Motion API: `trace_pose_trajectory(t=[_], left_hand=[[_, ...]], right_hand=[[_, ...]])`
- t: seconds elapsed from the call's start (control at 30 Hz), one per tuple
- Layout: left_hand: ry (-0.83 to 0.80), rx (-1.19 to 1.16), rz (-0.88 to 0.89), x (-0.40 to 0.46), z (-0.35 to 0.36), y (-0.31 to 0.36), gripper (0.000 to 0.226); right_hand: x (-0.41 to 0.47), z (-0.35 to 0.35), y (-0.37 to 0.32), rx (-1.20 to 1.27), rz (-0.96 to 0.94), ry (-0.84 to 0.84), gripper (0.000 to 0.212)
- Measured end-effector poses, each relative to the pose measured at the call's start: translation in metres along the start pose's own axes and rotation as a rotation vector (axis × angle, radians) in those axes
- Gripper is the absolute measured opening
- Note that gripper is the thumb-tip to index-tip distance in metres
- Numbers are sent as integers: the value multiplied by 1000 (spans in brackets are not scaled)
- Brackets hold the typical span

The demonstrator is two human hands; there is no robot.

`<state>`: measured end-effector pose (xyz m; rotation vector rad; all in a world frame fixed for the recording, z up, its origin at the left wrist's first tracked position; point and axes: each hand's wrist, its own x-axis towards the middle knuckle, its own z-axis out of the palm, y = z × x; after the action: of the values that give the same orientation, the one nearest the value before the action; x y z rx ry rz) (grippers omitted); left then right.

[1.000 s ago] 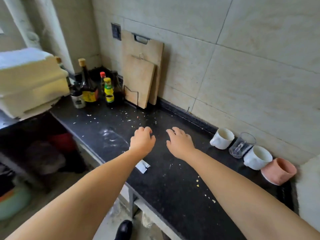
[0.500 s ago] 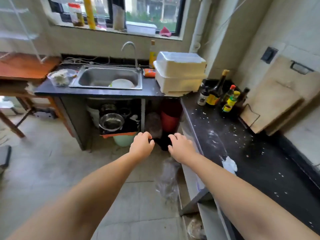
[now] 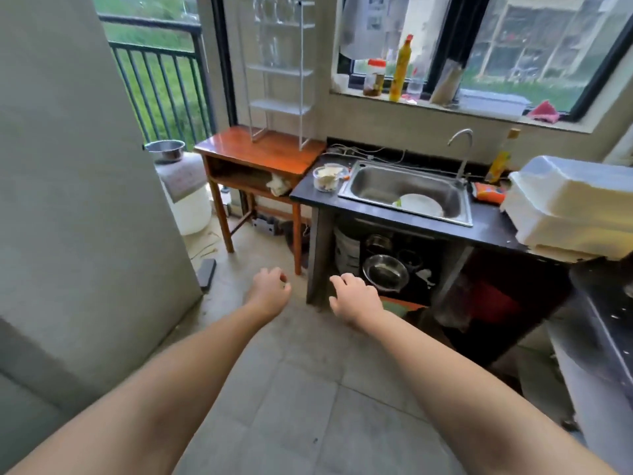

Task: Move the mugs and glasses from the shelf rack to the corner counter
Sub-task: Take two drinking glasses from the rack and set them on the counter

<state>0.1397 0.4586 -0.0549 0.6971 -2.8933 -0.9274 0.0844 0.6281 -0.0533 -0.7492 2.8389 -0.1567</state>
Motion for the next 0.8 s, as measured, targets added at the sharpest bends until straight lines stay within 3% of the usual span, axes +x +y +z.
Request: trace_pose_trajectory(t=[0.27, 0.8], left_hand=[[103, 39, -16, 72, -69, -67, 25], [182, -7, -43, 327, -129, -81, 17]], right_hand=[[95, -15, -85, -10, -133, 21, 46], [373, -80, -129, -87, -212, 65, 45]])
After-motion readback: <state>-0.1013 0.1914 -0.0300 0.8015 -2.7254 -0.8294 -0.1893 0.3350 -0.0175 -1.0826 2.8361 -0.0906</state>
